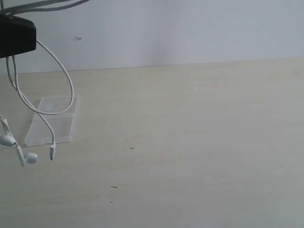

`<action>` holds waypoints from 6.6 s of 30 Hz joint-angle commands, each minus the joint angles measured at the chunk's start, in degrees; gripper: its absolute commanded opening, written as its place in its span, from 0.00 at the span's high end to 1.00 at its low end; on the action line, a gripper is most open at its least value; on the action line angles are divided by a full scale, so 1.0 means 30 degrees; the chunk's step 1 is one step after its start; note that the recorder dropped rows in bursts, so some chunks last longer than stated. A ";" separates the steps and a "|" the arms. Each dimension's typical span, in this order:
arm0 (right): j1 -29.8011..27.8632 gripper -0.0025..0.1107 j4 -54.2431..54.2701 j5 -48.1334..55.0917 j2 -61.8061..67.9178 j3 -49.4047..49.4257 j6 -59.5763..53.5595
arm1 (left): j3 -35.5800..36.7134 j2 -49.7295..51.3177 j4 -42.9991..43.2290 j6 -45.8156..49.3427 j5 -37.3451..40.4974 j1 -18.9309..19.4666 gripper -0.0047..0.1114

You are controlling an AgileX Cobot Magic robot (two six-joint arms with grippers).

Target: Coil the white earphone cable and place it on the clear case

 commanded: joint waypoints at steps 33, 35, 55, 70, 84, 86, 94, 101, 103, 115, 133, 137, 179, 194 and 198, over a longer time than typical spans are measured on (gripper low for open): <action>-0.0025 0.47 0.1710 0.5953 0.0337 -0.0129 -0.2072 | -0.0049 -0.0139 0.2684 -0.2496 -0.3692 0.0035 0.96; -0.0025 0.42 0.1486 0.6131 0.0468 -0.0129 -0.2072 | -0.0264 -0.0139 0.2991 -0.2496 -0.3692 0.0035 0.96; -0.0025 0.58 -0.0329 0.4565 -0.0057 0.1367 0.0486 | -0.0680 -0.0139 1.8644 -0.4934 -0.1600 0.0035 0.96; -0.0025 0.98 0.3343 -0.3909 -0.3185 1.2991 0.0708 | -0.0680 0.0985 2.2372 -0.4888 -0.3135 0.0035 0.96; -0.0025 0.98 1.1673 -0.8219 -0.3544 1.7867 -0.8436 | -0.0680 0.2441 2.2373 -0.9084 -0.3321 0.0035 0.96; -0.0025 0.98 1.1610 -0.8151 -0.3507 1.7959 -0.8574 | -0.0643 0.2441 2.2039 -0.9084 -0.3607 0.0035 0.96; -0.0025 0.98 1.1199 -0.7621 -0.3544 1.7959 -0.8809 | -0.0643 0.5096 2.1717 -0.9637 -0.6347 0.0035 0.96; -0.0025 0.98 1.1166 -0.8188 -0.3544 1.7959 -0.9067 | -0.0643 1.0138 2.1750 -1.2423 -1.1345 0.1190 0.96; -0.0025 0.98 1.1122 -0.8188 -0.3544 1.7959 -0.9218 | -0.0643 1.1161 2.1750 -1.2459 -1.2143 0.1955 0.96; -0.0025 0.98 1.1122 -0.8604 -0.3544 1.7959 -0.9550 | -0.0643 1.4269 2.1750 -1.3925 -1.5064 0.2759 0.96; -0.0025 0.98 1.1122 -0.8644 -0.3544 1.7959 -0.9895 | -0.0643 1.7073 2.1750 -1.4722 -1.7640 0.3105 0.96; -0.0025 0.98 1.1122 -0.8644 -0.3544 1.7959 -0.9895 | -0.0643 1.7334 2.1796 -1.4722 -1.7866 0.3105 0.96; -0.0025 0.98 1.1199 -0.8823 -0.3544 1.7959 -0.9895 | -0.0643 1.9878 2.2397 -1.6133 -2.0018 0.4259 0.96; -0.0025 0.98 1.1199 -0.8823 -0.3544 1.7959 -0.9895 | -0.0643 2.0276 2.2397 -1.8683 -1.8763 0.4685 0.96; -0.0025 0.98 1.1199 -0.8993 -0.3544 1.7959 -0.9928 | -0.0643 2.0276 2.2397 -1.9887 -1.8113 0.4987 0.96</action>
